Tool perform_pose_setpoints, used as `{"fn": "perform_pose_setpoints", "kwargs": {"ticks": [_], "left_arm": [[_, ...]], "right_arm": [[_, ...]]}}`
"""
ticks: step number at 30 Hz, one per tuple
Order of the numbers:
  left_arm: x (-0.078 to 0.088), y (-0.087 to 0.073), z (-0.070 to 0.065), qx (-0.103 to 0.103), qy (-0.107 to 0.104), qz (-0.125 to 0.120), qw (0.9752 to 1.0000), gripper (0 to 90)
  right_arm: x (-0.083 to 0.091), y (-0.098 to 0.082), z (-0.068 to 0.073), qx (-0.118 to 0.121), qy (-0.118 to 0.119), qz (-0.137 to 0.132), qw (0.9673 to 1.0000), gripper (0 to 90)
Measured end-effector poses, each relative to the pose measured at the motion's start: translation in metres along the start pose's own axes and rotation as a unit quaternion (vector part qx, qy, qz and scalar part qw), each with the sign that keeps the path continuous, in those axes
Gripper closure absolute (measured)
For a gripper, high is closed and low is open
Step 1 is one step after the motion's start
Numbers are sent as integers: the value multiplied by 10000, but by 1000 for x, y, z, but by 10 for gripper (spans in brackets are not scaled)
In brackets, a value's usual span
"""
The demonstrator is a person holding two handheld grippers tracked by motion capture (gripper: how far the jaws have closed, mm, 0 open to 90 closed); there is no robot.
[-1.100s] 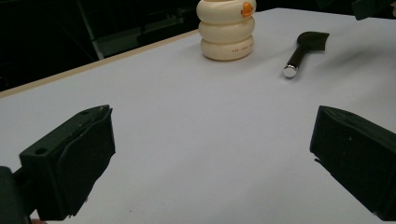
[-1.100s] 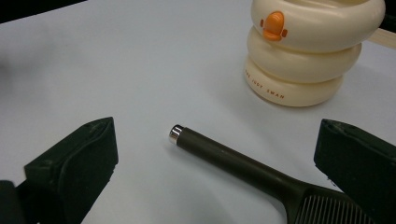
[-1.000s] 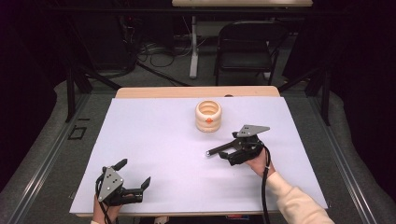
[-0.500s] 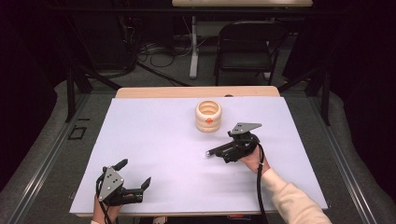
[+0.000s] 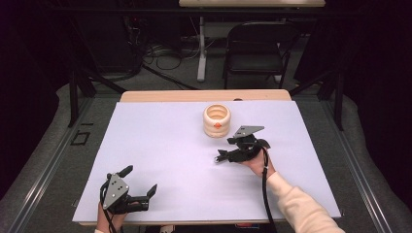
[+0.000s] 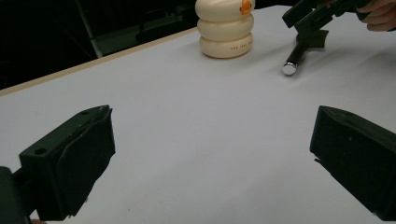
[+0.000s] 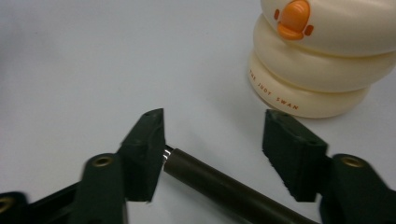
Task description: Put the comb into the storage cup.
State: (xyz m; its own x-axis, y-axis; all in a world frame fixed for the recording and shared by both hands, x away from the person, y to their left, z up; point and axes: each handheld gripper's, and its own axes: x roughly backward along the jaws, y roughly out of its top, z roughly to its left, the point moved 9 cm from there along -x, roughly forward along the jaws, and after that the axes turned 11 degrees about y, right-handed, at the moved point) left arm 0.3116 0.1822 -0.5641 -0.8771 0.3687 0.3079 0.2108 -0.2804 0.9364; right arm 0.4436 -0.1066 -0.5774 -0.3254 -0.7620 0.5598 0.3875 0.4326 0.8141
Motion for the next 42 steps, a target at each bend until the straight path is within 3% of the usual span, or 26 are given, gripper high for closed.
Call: {"fn": "perform_pose_setpoints", "kwargs": {"ticks": [1,2,3,6,10,17,22,42], "left_arm": [[0,0,0,-3,-8,2,10000,2],[0,0,0,-3,-8,2,10000,2],[0,0,-1,-2,-16,4,10000,2],[0,0,-1,-10,-17,-5,10000,2],[0,0,-1,-9,-13,15,10000,2],[0,0,-1,-14,-19,-1,10000,2],[0,-1,0,-4,-20,12,10000,2],[0,0,0,-14,-40,2,10000,2]], "right_arm": [[-1,1,0,9,13,-14,10000,510],[-1,1,0,9,13,-14,10000,510],[-4,1,0,57,-25,42,10000,630],[-9,1,0,81,-111,124,9998,769],[-18,1,-2,93,-196,310,9993,890],[-33,-3,-1,201,-240,667,9973,900],[-41,-8,3,194,-123,935,9954,900],[-31,-24,13,106,160,1405,9899,900]]}}
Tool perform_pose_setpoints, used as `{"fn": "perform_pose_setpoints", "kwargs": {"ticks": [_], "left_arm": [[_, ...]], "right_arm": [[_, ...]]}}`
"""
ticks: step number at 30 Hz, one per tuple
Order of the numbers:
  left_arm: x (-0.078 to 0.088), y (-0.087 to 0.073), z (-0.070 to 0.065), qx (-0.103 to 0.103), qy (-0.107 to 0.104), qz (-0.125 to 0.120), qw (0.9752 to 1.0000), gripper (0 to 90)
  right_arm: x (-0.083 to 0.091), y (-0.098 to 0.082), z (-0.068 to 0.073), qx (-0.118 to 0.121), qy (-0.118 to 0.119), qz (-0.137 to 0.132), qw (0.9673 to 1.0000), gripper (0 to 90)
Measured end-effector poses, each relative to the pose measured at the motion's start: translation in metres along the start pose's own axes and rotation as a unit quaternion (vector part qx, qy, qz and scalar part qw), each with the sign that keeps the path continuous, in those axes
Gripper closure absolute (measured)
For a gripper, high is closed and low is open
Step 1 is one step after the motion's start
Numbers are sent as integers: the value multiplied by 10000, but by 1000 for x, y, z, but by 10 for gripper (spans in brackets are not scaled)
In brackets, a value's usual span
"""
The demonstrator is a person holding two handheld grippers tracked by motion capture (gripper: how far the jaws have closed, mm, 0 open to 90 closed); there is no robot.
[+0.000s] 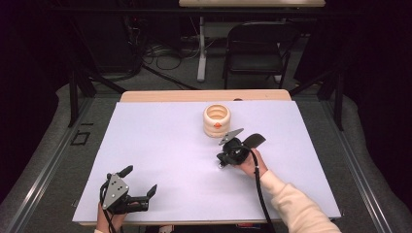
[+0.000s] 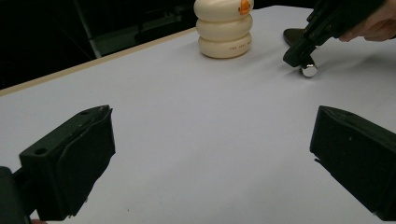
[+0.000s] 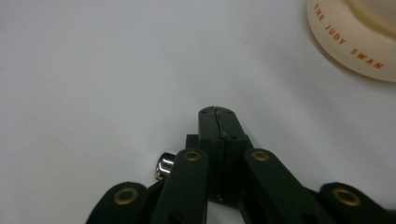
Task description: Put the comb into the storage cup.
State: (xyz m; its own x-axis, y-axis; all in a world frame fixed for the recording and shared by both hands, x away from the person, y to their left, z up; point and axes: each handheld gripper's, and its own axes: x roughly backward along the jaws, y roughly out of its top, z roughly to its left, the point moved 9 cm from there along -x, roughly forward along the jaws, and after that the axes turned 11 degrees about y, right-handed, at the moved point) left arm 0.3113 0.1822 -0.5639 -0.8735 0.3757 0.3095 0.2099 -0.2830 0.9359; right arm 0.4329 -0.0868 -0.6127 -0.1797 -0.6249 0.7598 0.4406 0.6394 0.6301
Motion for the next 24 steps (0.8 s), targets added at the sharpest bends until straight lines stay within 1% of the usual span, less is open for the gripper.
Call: {"fn": "perform_pose_setpoints", "kwargs": {"ticks": [9,13,24], "left_arm": [[0,1,0,-2,12,-19,10000,2],[0,0,1,-10,0,-14,10000,2],[1,1,1,-10,11,-21,10000,2]], "right_arm": [[8,-12,2,-122,45,95,9999,900],[11,-16,3,-144,84,155,9997,900],[18,-24,5,-202,76,236,9995,900]]}}
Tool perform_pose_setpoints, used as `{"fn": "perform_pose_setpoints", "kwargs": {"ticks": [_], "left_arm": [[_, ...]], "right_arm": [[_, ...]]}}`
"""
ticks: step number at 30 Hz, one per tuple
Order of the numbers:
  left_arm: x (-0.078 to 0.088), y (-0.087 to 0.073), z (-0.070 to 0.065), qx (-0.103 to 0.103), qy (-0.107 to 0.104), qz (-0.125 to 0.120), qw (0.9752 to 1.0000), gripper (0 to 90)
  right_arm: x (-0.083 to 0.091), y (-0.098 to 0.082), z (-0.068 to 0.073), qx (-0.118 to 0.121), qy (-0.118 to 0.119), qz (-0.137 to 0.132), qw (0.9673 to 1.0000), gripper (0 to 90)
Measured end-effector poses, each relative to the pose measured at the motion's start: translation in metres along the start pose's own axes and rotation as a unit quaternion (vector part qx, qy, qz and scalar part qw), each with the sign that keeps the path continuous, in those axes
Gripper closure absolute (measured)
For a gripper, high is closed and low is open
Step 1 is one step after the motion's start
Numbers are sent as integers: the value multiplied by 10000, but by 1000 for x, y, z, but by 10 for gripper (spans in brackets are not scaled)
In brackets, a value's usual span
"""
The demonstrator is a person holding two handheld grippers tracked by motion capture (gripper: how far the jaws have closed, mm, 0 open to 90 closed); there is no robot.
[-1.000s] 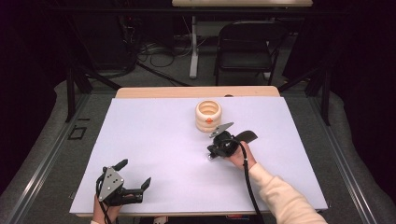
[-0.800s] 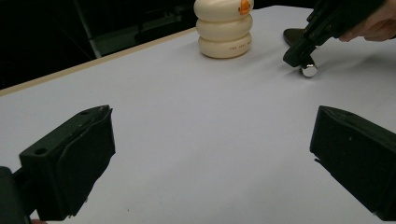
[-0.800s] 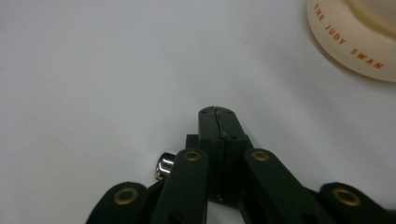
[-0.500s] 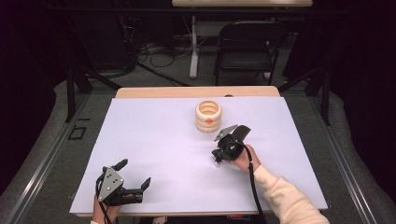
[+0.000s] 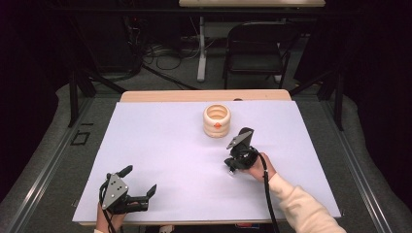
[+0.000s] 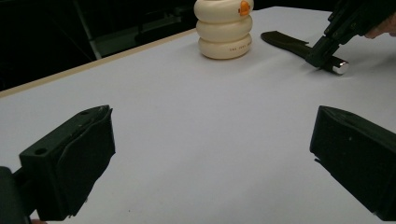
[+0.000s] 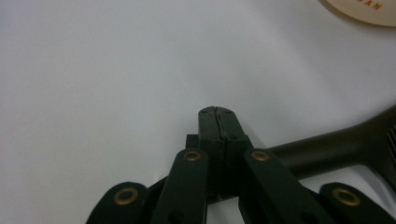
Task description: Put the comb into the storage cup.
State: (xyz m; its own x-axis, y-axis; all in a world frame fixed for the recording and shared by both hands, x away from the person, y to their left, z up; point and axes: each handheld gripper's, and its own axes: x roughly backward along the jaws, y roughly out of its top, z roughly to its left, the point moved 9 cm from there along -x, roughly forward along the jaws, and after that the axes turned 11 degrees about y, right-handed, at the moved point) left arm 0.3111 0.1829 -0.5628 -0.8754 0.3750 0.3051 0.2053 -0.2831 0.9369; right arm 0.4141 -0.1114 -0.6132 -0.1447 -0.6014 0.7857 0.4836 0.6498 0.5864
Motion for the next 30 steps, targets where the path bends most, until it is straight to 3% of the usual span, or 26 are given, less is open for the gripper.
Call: {"fn": "perform_pose_setpoints", "kwargs": {"ticks": [30], "left_arm": [[0,0,0,3,-7,6,10000,2]], "right_arm": [[23,-27,-12,-284,-208,227,9991,900]]}}
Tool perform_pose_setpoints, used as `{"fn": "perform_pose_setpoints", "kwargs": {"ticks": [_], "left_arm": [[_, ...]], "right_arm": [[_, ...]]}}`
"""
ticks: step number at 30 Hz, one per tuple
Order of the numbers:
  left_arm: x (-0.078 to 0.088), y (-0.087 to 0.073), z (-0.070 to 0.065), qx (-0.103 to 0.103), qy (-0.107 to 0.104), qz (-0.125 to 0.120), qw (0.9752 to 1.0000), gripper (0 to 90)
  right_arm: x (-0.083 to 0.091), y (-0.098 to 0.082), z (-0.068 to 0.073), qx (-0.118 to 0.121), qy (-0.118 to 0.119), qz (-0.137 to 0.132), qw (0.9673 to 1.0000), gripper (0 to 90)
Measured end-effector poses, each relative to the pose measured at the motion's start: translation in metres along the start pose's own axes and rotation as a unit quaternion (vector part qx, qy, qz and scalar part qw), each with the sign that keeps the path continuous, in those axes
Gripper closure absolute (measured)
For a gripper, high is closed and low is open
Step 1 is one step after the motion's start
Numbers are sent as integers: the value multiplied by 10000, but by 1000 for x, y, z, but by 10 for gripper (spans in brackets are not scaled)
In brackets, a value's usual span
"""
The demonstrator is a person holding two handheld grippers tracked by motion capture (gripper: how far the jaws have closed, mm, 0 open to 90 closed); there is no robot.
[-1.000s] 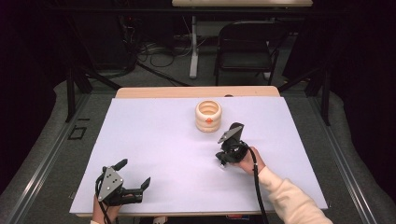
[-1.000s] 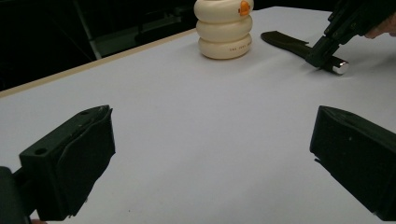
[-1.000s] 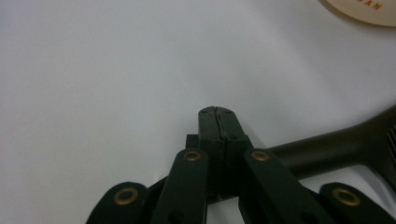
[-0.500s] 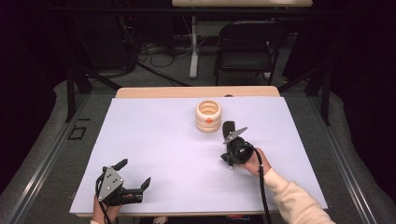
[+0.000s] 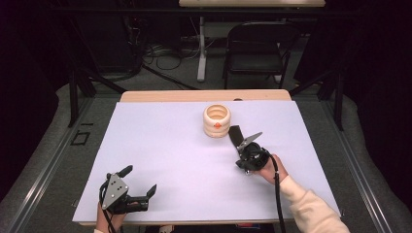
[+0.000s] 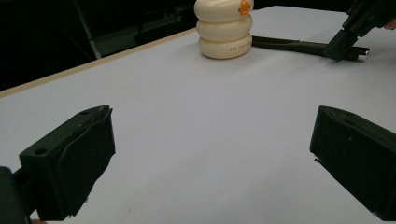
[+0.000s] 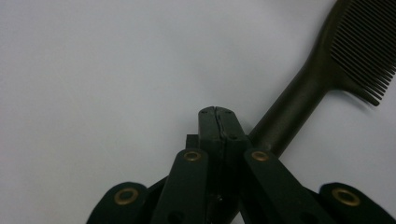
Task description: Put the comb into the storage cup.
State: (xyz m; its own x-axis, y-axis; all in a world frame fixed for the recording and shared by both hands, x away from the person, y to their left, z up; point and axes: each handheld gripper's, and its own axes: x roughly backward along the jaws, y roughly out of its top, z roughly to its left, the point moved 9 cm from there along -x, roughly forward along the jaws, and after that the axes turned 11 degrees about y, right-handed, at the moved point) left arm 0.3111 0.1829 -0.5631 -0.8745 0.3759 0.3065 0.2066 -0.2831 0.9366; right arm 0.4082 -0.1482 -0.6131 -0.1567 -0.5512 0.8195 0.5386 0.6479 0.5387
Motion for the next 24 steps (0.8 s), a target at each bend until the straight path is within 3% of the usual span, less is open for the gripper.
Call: {"fn": "perform_pose_setpoints", "kwargs": {"ticks": [24], "left_arm": [[0,0,-1,-16,2,-1,10000,2]], "right_arm": [[30,-34,-38,-586,-330,3,9977,900]]}}
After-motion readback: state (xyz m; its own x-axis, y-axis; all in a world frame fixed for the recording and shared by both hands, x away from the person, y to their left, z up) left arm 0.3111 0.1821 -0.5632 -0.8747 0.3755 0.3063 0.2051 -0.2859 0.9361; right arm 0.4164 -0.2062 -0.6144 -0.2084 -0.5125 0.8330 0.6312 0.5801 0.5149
